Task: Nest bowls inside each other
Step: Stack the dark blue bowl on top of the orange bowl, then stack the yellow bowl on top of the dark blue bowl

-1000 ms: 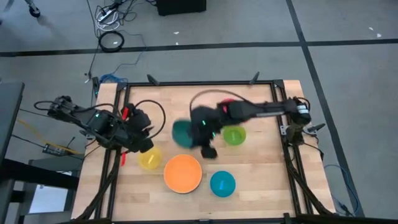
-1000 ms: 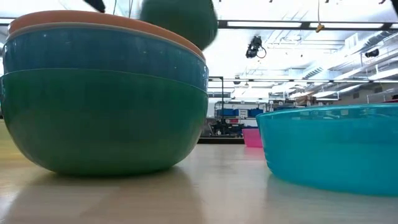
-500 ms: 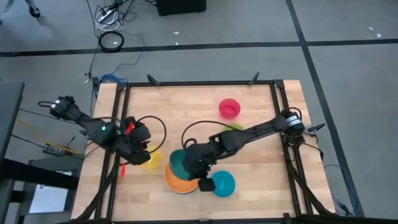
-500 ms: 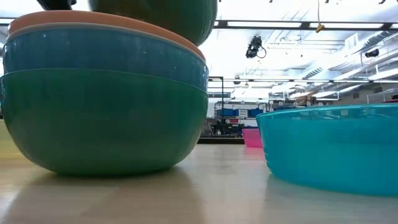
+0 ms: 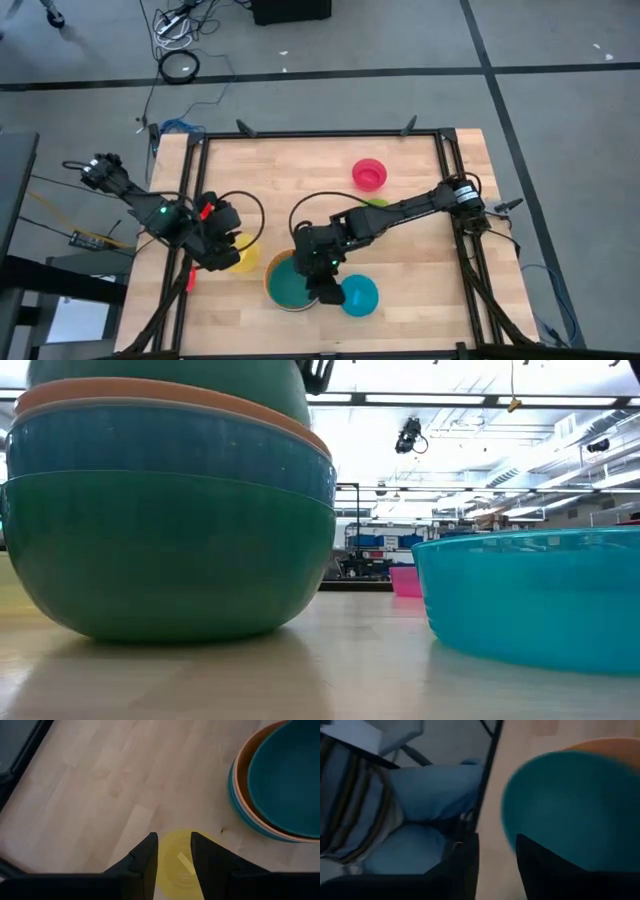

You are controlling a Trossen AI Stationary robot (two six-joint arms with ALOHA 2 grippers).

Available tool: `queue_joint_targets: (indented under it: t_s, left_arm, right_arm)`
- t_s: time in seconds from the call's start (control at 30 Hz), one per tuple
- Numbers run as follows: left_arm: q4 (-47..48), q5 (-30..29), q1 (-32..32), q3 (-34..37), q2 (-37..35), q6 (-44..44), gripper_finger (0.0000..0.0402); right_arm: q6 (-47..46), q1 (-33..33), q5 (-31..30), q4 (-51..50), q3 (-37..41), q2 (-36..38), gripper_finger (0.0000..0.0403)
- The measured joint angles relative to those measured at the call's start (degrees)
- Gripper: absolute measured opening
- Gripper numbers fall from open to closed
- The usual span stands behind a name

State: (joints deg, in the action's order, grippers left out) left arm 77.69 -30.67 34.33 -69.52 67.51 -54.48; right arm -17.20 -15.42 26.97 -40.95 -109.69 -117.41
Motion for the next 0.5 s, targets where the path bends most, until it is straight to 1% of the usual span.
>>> queue_joint_targets:
  t_s: [0.1, 0.17, 0.2, 0.27, 0.37, 0.43, 0.5]
  left_arm:
    - [-0.3, 0.2, 0.4, 0.0, 0.0, -0.3, 0.0124]
    - [-1.1, 1.8, 0.7, 0.0, 0.0, -0.5, 0.0124]
    - [-1.8, 3.1, 0.7, 0.0, 0.0, -0.6, 0.0124]
    - [-3.3, 6.2, 1.4, 0.1, 0.0, -0.4, 0.0124]
    - [-7.2, 10.4, 3.4, 1.8, -0.1, 2.5, 0.0124]
    - [-10.0, 12.5, 5.0, 4.2, 0.1, 4.5, 0.0124]
    - [-11.7, 13.4, 6.3, 7.4, 0.4, 4.1, 0.0124]
  right_arm:
    - [-1.0, 0.0, 2.4, -1.0, 0.0, 0.6, 0.0138]
    - [-0.9, -0.1, 2.5, -2.6, 0.0, 1.4, 0.0141]
    - [-0.7, -0.1, 2.2, -2.9, 0.0, 2.0, 0.0142]
    - [0.0, -0.2, -0.8, -4.5, 0.0, 3.5, 0.0140]
    - [1.9, -0.8, -10.9, -8.8, 0.0, 6.6, 0.0136]
    - [2.7, -1.7, -20.2, -13.5, 0.0, 9.2, 0.0135]
    - [2.6, -2.9, -30.0, -18.1, 0.0, 12.2, 0.0134]
